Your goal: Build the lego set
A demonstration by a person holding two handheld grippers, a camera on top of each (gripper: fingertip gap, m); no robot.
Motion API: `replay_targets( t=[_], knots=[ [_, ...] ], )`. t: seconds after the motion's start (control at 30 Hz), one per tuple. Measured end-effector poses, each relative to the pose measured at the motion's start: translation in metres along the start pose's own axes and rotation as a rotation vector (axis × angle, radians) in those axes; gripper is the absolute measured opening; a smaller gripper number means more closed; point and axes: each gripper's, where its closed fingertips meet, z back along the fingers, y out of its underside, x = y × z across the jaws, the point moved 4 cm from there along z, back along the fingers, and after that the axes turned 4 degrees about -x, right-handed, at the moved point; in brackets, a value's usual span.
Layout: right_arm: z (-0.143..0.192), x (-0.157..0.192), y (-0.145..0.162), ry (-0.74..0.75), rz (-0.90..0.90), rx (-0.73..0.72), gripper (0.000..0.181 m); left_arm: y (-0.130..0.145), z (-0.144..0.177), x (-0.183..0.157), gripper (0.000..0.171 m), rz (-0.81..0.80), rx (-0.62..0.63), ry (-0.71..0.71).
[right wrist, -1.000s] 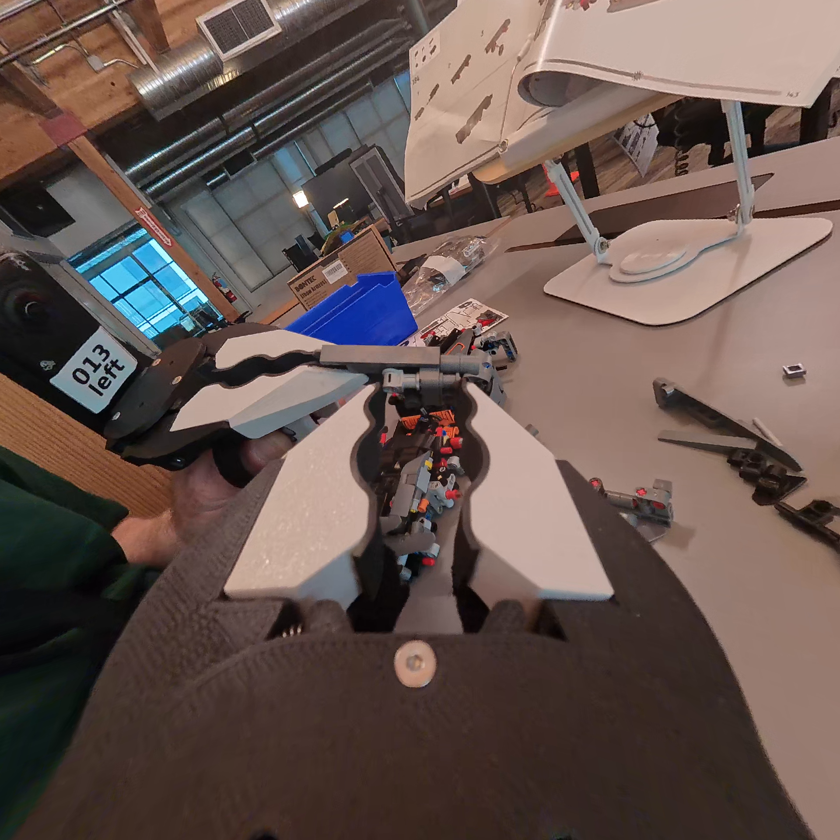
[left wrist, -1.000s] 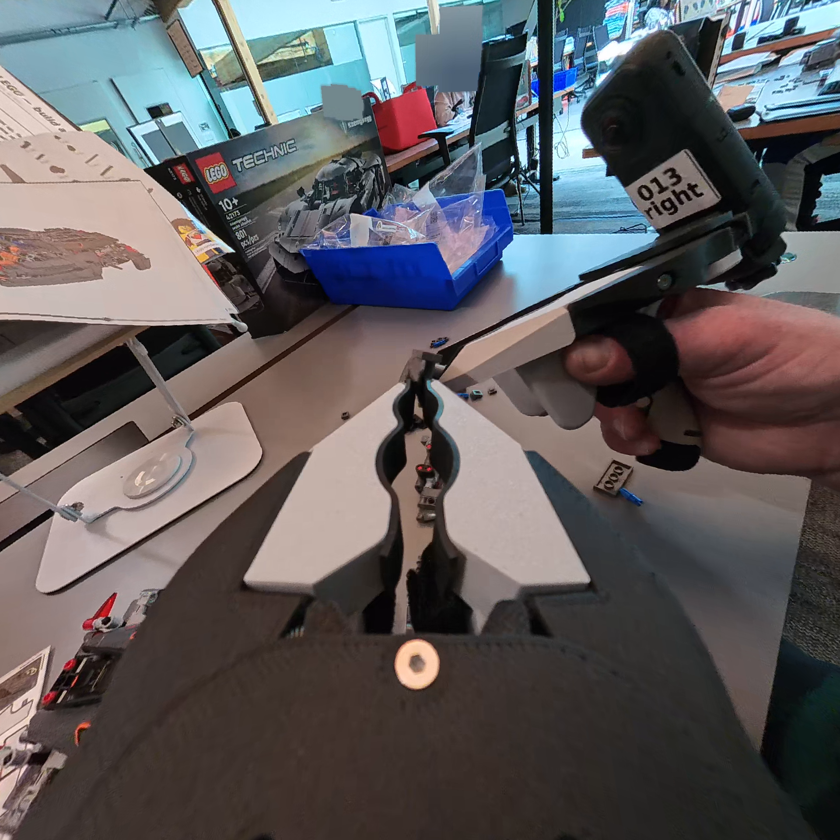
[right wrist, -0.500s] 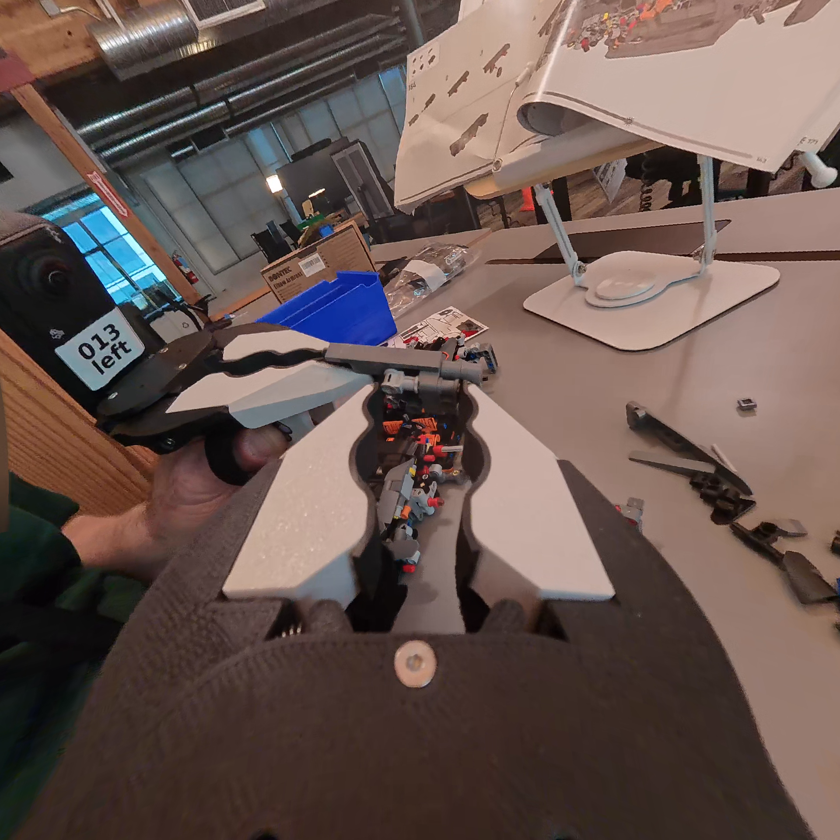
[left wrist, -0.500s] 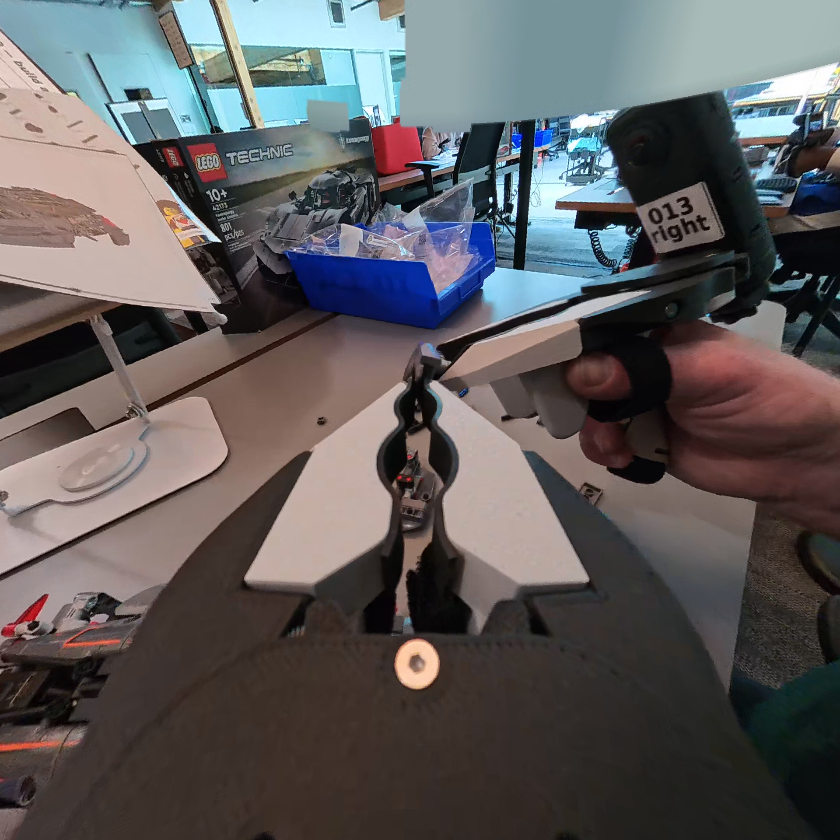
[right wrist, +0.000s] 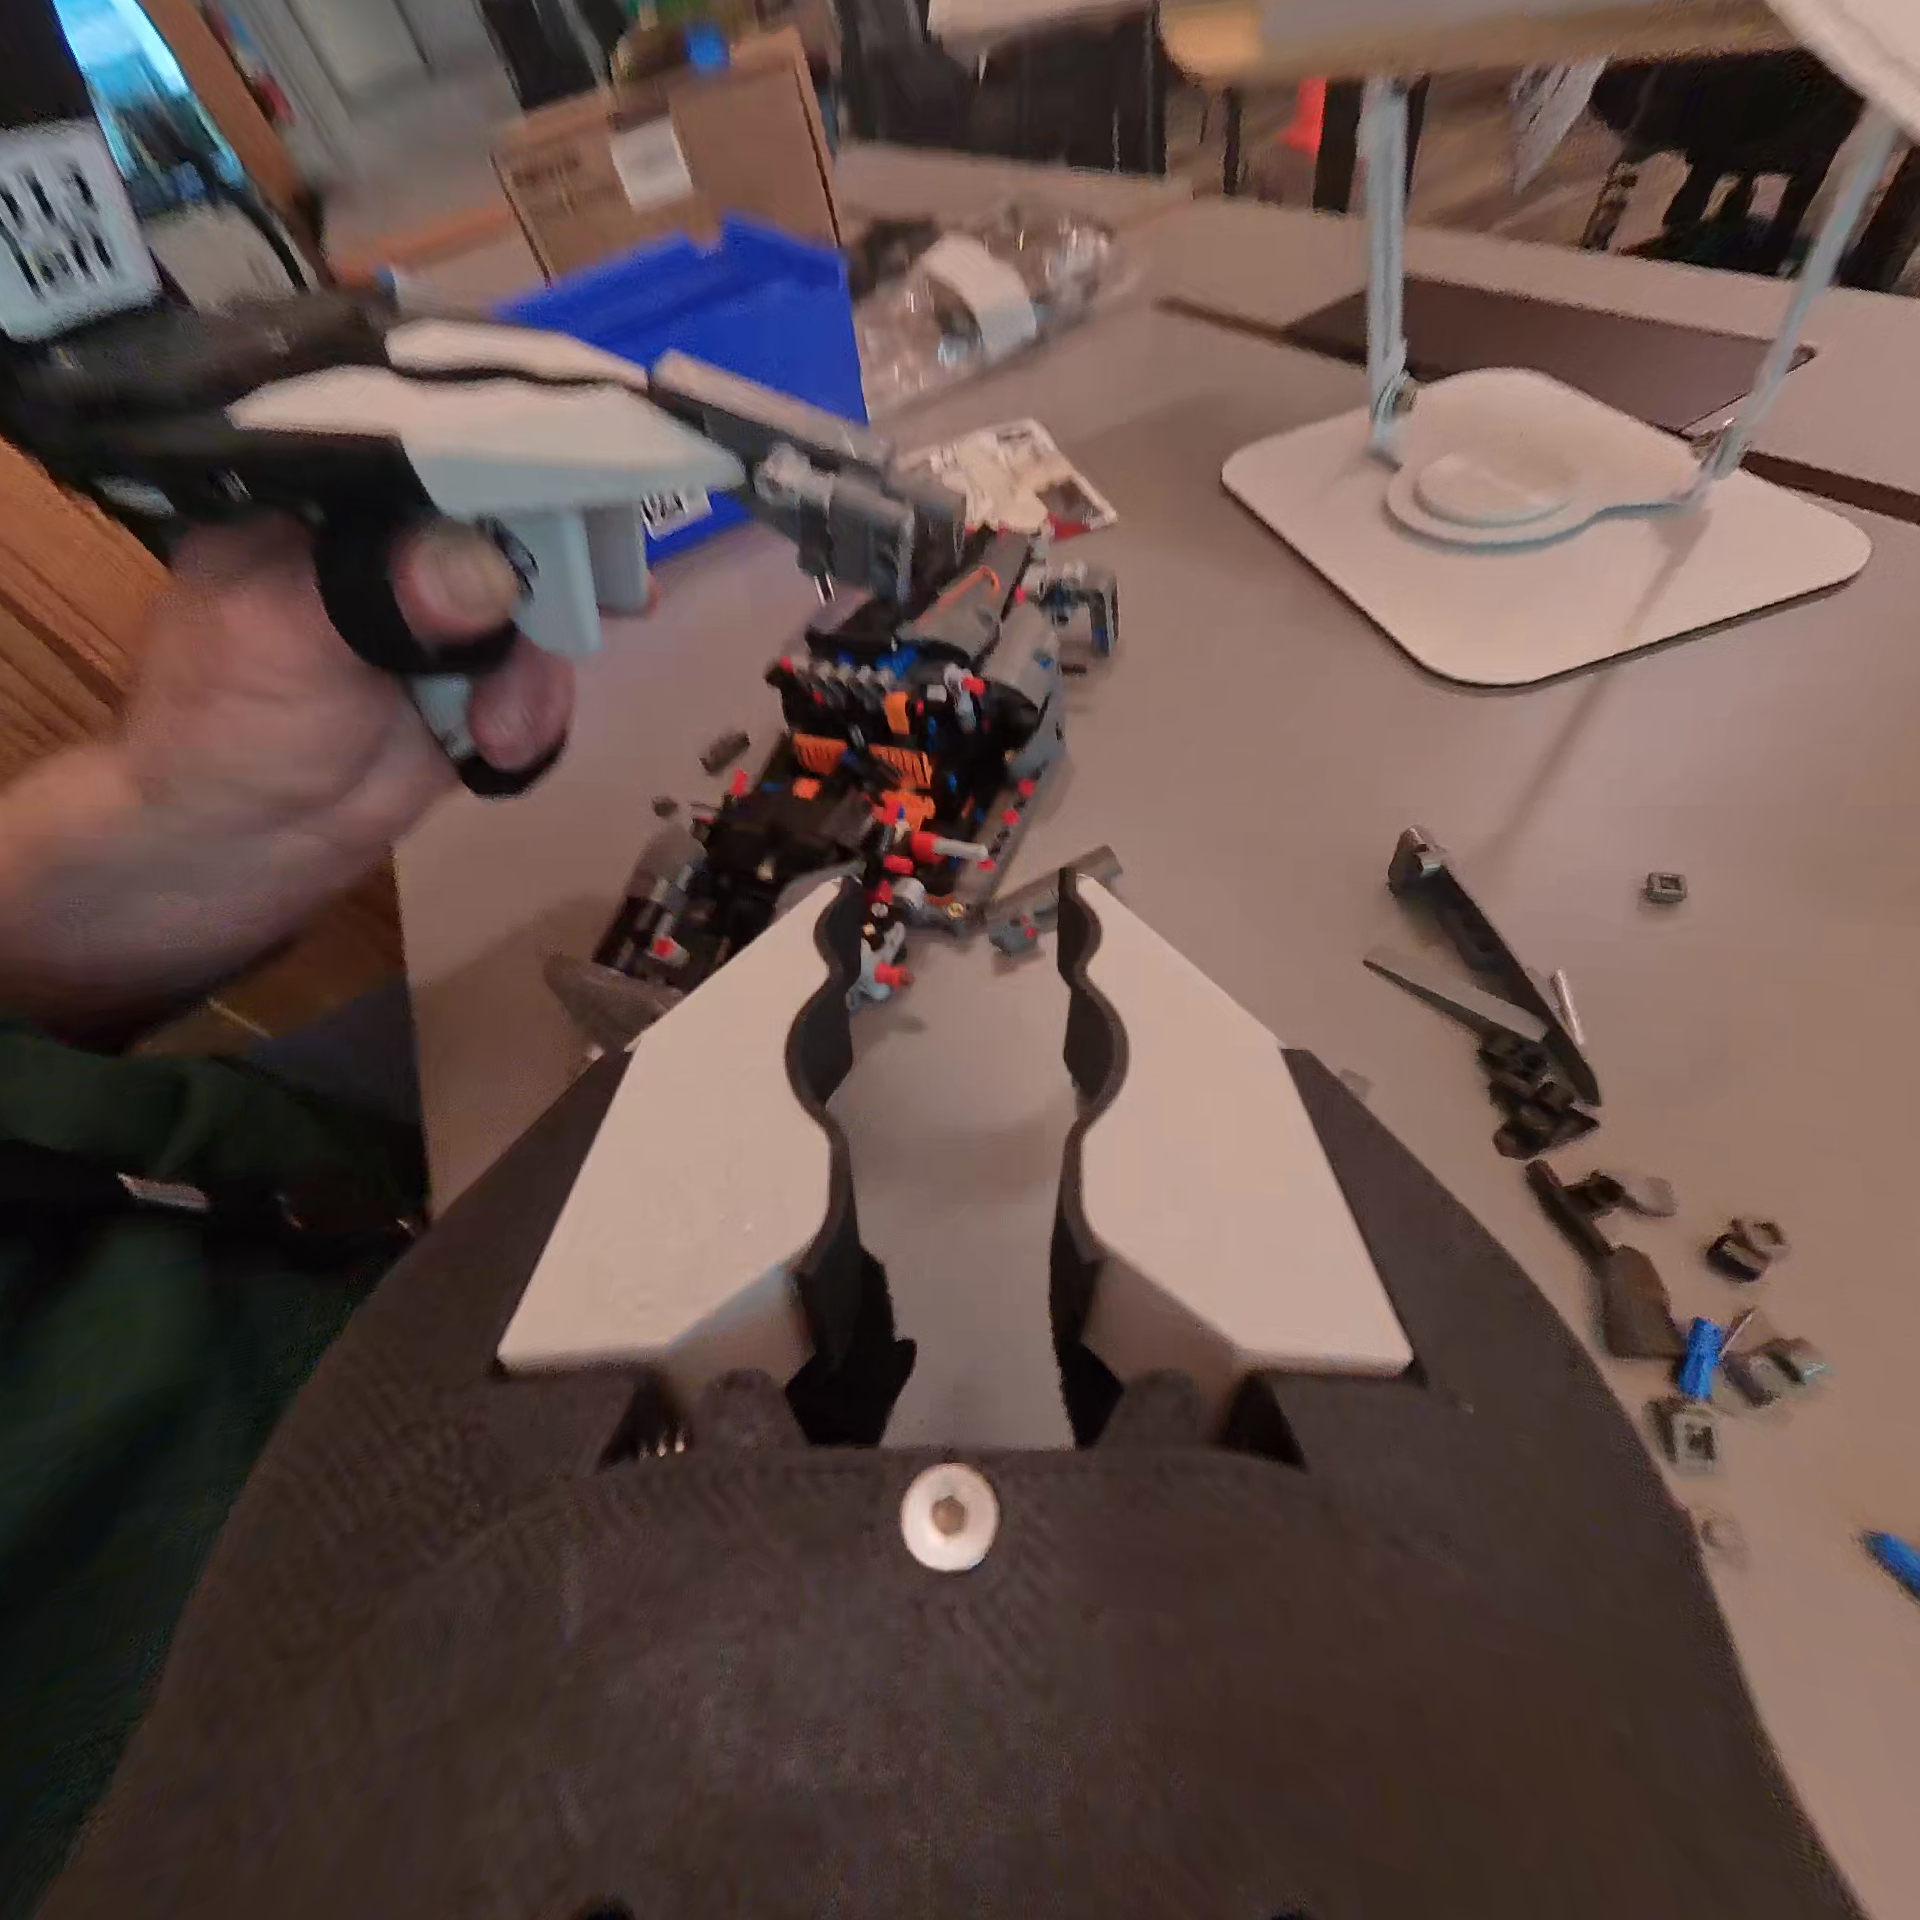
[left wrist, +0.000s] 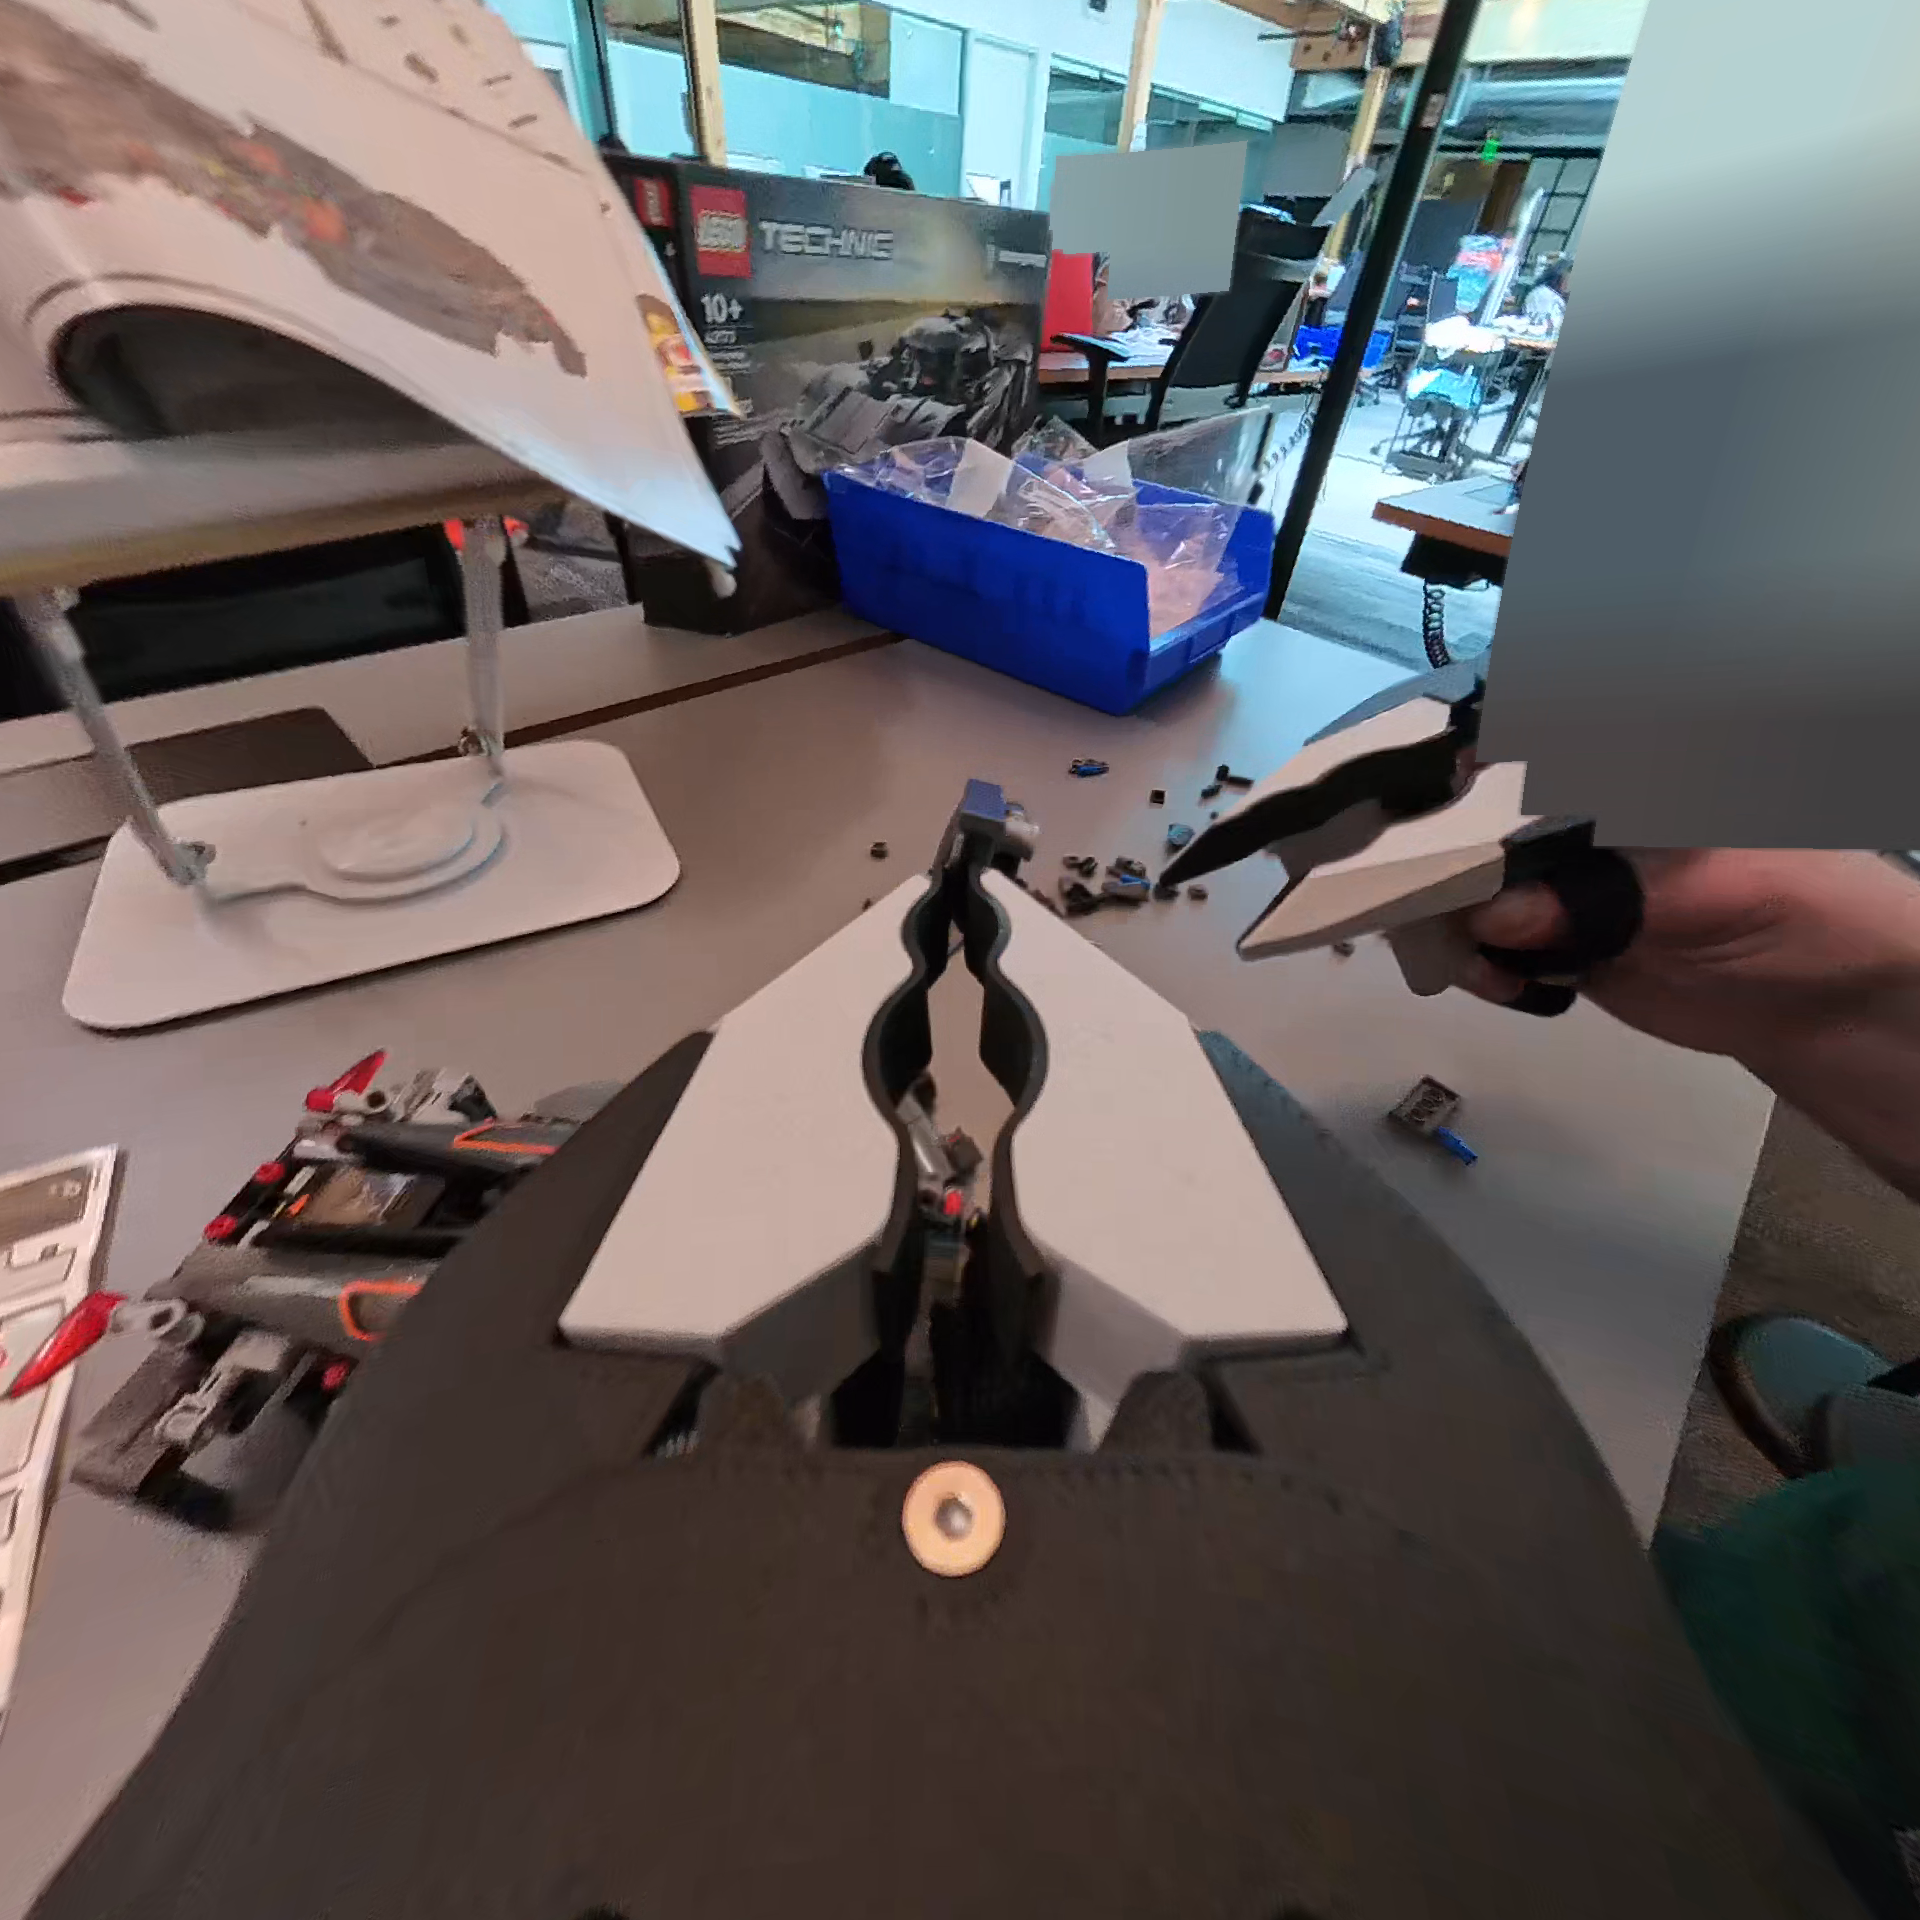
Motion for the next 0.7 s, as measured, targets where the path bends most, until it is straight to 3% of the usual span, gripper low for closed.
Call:
replay_targets(
  t=[0.17,0.4,0.7],
  knots=[
    [-0.043,-0.012,0.014,0.02,0.197,0.252,0.042,0.011,0.012,0.022,0.0,0.097,0.022,-0.003],
    [-0.084,-0.037,0.032,-0.02,0.308,0.515,0.022,0.022,0.022,0.036,0.0,0.169,0.03,0.009],
    [-0.104,-0.042,0.05,-0.025,0.363,0.631,0.005,0.027,0.021,0.046,0.0,0.228,0.012,0.035]
  ],
)
